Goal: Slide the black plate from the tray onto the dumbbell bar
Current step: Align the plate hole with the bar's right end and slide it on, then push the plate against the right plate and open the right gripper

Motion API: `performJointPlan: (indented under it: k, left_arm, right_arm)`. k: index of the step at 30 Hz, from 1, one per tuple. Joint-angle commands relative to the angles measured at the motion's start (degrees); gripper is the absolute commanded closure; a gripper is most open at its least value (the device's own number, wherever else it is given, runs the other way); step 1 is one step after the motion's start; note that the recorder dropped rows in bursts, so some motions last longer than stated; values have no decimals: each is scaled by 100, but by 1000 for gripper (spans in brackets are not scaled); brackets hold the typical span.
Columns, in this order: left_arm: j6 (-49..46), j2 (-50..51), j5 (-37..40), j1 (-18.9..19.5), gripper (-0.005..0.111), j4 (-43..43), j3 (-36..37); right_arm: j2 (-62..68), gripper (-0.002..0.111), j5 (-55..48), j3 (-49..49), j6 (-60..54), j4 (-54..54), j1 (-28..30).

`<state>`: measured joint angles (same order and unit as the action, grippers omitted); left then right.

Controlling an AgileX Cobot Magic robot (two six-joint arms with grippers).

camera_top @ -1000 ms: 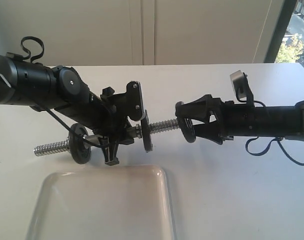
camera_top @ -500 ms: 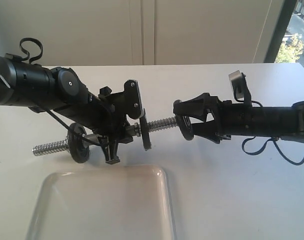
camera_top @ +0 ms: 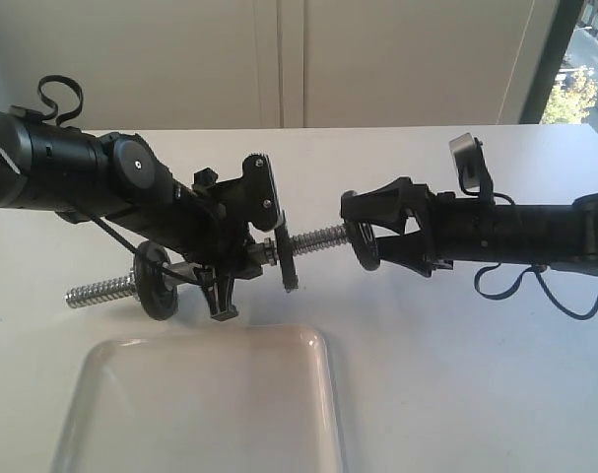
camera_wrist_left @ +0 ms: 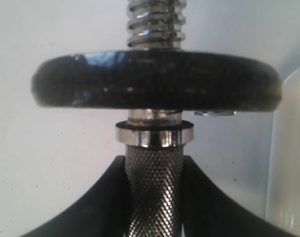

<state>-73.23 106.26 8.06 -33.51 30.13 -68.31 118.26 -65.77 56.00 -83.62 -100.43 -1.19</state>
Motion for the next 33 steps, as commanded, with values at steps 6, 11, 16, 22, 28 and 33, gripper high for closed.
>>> performJointPlan:
  k: [6, 11, 16, 22, 28, 33]
  left_arm:
    - [212, -588, -754, -46, 107, 496, -168]
    - [212, -626, -665, -46, 107, 496, -168]
    - [212, -626, -637, -46, 107, 496, -168]
    - [212, -626, -637, -46, 107, 496, -168]
    - [212, -626, -637, -46, 107, 496, -168]
    - [212, -626, -637, -46, 107, 496, -168]
  right_arm:
    - [-62, 108, -419, 64, 162, 48, -40]
    - [-62, 108, -419, 64, 292, 48, -40]
    - [-62, 108, -419, 64, 290, 48, -158]
    - [-62, 108, -419, 88, 211, 48, -444]
    - [-62, 108, -419, 158, 147, 48, -767]
    - [-62, 108, -303, 158, 147, 48, -1031]
